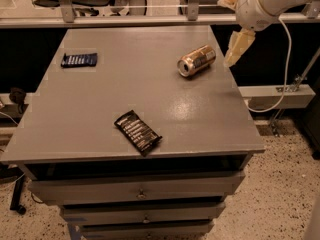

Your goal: Place orange can upright

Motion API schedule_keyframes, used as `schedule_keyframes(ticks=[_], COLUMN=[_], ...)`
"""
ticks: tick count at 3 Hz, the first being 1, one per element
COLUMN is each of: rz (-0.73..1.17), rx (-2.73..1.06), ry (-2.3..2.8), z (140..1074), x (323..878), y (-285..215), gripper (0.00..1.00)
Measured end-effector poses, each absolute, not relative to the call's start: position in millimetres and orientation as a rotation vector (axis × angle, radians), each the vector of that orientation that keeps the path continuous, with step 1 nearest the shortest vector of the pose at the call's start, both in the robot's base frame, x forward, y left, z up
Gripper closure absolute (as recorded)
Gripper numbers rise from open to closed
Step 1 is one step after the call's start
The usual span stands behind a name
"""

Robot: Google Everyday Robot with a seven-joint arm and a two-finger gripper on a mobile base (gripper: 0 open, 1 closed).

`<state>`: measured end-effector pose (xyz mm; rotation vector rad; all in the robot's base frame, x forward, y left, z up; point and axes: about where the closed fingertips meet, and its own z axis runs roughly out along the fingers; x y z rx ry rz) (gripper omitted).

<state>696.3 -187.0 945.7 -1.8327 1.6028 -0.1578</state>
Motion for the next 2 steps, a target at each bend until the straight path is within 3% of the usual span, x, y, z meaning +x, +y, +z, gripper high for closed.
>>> schedule_keyframes(ticks=[2], rz=[-0.115], rx=[-2.126], ry=[1.381], z=[909.8], x=[715.1], y=[-144.3], gripper=[0.00])
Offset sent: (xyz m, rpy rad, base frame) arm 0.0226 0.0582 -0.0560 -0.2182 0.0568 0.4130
